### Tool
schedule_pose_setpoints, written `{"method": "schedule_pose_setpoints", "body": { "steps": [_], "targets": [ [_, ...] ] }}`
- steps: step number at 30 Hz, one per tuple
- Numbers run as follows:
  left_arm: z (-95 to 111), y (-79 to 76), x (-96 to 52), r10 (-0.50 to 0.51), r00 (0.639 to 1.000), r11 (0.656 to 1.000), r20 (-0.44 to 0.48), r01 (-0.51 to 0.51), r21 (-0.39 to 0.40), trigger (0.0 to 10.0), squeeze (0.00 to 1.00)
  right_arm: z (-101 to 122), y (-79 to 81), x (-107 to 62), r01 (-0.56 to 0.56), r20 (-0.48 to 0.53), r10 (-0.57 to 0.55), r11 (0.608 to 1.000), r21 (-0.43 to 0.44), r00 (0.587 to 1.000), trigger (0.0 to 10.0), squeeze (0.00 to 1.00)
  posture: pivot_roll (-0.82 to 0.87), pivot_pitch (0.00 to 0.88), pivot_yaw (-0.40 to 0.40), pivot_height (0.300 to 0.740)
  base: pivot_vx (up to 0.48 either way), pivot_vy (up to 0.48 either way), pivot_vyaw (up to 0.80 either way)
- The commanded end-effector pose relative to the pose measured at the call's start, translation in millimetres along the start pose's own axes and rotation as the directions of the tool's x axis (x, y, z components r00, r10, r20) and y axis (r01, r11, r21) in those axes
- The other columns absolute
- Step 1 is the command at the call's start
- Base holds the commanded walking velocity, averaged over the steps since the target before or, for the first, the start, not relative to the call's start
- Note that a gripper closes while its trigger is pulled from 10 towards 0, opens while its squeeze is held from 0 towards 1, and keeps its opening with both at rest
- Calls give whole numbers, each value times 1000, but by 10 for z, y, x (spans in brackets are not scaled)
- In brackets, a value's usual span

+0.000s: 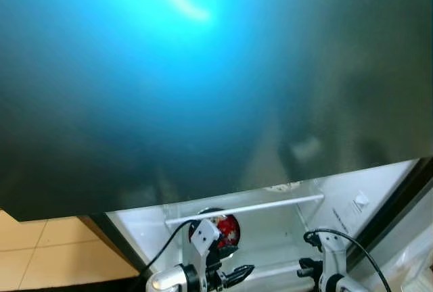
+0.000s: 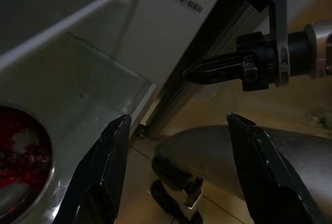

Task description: Restocking fridge

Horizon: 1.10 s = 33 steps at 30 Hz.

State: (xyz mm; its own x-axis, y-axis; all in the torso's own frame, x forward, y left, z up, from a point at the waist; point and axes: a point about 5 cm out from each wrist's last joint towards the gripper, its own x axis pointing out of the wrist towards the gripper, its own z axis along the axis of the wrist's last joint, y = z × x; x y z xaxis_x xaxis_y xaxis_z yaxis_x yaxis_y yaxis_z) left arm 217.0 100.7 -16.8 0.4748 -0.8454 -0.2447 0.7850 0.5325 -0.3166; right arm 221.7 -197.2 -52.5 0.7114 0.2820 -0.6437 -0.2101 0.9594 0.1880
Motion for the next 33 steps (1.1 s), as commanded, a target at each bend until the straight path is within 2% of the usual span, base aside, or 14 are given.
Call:
{"method": "schedule_pose_setpoints", "body": {
  "steps": [1,9,20,22,29,33],
  "targets": [
    [-36,-14,-18,-12,1000,1000,-27,12,0,10000,0,6,-2,8,14,0,-14,1000,27,1000,10000,0,-83,0,36,680,0,0,0],
    [-30,-25,-15,-21,999,1000,-27,21,0,10000,0,63,16,27,-6,27,5,999,46,1000,10000,0,-84,0,37,680,0,0,0],
    [-51,-35,-27,-24,999,1000,-39,24,-4,10000,0,44,10,13,-20,33,18,998,66,999,10000,0,-85,0,37,727,0,0,0],
    [-86,-43,-46,-24,998,1000,-50,23,-12,10000,0,8,4,2,-19,17,18,997,76,1000,10000,0,-85,0,37,740,0,0,0],
    [-160,-36,-103,-1,998,999,-70,-2,-36,10000,0,-70,7,-18,-19,-10,20,995,93,1000,10000,0,-85,0,37,740,0,0,0],
    [-336,-10,-222,77,990,991,-114,-88,-101,10000,0,-188,-8,-57,0,-56,6,995,99,998,10000,0,-81,0,39,740,0,0,0]
  ]
}}
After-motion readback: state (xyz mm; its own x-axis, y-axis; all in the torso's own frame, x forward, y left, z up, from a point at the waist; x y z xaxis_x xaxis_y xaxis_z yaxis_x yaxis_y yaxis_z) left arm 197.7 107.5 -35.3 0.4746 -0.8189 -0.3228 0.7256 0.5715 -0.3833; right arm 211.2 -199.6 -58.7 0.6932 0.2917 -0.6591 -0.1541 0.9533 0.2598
